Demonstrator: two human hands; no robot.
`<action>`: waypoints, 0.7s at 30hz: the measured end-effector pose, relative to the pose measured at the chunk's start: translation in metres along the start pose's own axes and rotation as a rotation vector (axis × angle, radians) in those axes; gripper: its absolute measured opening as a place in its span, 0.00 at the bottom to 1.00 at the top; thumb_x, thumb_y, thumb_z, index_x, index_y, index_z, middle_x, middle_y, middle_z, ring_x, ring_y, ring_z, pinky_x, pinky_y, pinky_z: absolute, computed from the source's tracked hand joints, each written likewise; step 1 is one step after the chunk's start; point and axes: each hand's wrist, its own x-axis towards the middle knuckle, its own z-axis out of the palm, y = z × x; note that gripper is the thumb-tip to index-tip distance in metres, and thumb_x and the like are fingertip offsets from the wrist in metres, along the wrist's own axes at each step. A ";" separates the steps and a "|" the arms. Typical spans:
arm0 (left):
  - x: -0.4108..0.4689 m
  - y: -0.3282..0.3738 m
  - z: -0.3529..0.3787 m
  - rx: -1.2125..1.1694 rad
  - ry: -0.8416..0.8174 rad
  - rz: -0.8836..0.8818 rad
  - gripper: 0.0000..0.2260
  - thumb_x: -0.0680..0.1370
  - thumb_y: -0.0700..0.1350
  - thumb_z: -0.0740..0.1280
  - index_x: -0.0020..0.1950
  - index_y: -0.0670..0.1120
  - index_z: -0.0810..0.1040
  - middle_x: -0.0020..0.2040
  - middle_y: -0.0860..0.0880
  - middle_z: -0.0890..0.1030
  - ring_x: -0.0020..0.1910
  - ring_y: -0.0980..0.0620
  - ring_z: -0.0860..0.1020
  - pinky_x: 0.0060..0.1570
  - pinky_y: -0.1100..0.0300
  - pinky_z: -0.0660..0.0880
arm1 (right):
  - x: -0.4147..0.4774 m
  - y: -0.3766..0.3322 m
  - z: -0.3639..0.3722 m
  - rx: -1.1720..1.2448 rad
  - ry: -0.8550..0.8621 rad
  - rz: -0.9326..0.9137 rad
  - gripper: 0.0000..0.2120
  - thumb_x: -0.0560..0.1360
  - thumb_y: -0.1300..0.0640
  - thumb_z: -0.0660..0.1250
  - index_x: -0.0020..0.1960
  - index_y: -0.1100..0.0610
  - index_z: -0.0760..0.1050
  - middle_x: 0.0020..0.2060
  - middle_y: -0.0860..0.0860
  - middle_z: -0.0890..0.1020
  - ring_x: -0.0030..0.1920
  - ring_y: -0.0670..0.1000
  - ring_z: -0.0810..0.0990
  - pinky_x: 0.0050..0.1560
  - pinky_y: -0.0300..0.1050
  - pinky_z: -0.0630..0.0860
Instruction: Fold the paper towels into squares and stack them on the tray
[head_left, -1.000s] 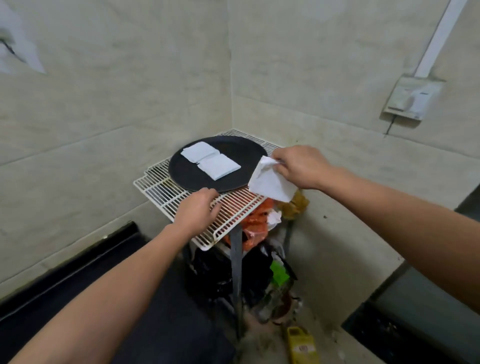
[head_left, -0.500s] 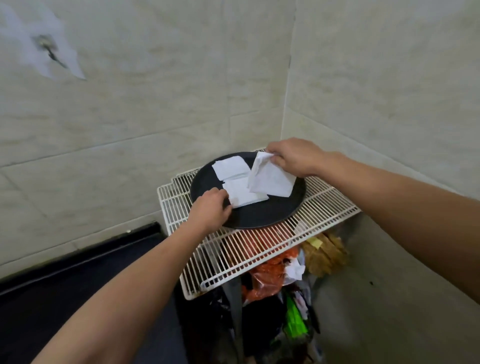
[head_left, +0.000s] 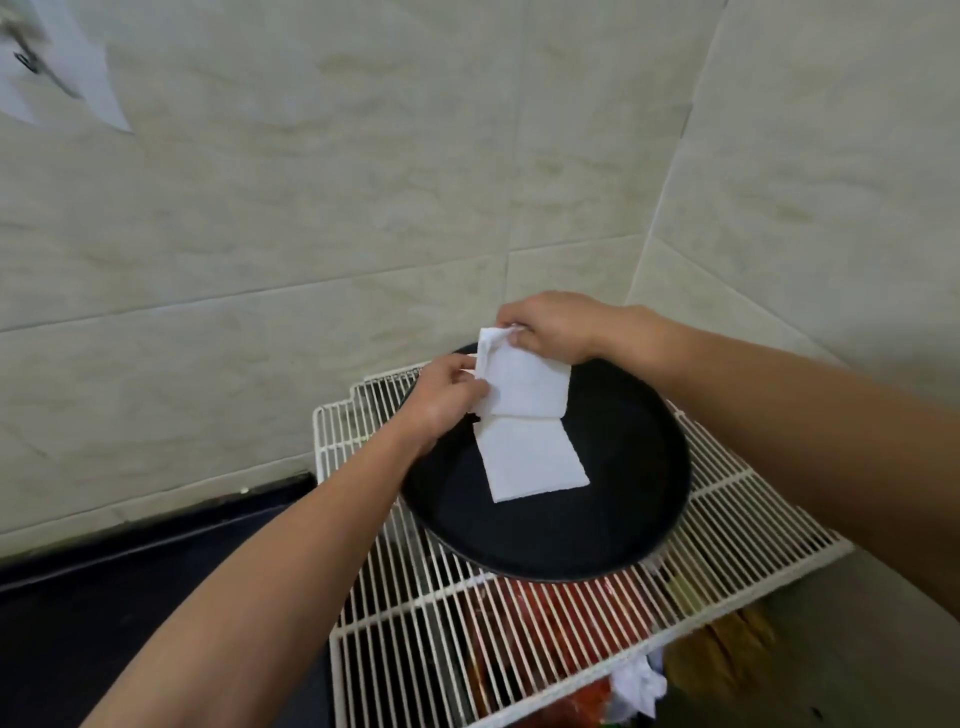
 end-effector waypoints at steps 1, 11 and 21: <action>0.002 -0.002 0.000 0.030 0.009 0.000 0.09 0.73 0.33 0.65 0.50 0.44 0.79 0.42 0.41 0.82 0.39 0.48 0.81 0.44 0.53 0.80 | 0.007 0.004 0.001 0.005 -0.006 0.000 0.10 0.81 0.52 0.57 0.60 0.50 0.72 0.54 0.50 0.78 0.52 0.54 0.75 0.49 0.50 0.72; 0.030 -0.016 0.006 0.014 0.138 -0.088 0.08 0.74 0.33 0.68 0.51 0.37 0.73 0.36 0.38 0.78 0.28 0.42 0.80 0.27 0.57 0.77 | 0.074 0.033 0.028 0.051 -0.035 0.022 0.11 0.79 0.52 0.62 0.60 0.53 0.75 0.58 0.50 0.77 0.57 0.53 0.75 0.53 0.49 0.71; 0.038 -0.035 0.006 0.356 0.240 -0.022 0.10 0.70 0.37 0.70 0.48 0.45 0.74 0.33 0.49 0.77 0.35 0.45 0.78 0.40 0.53 0.77 | 0.098 0.041 0.085 0.116 0.122 0.038 0.08 0.78 0.50 0.61 0.54 0.50 0.76 0.52 0.49 0.81 0.54 0.54 0.76 0.49 0.46 0.69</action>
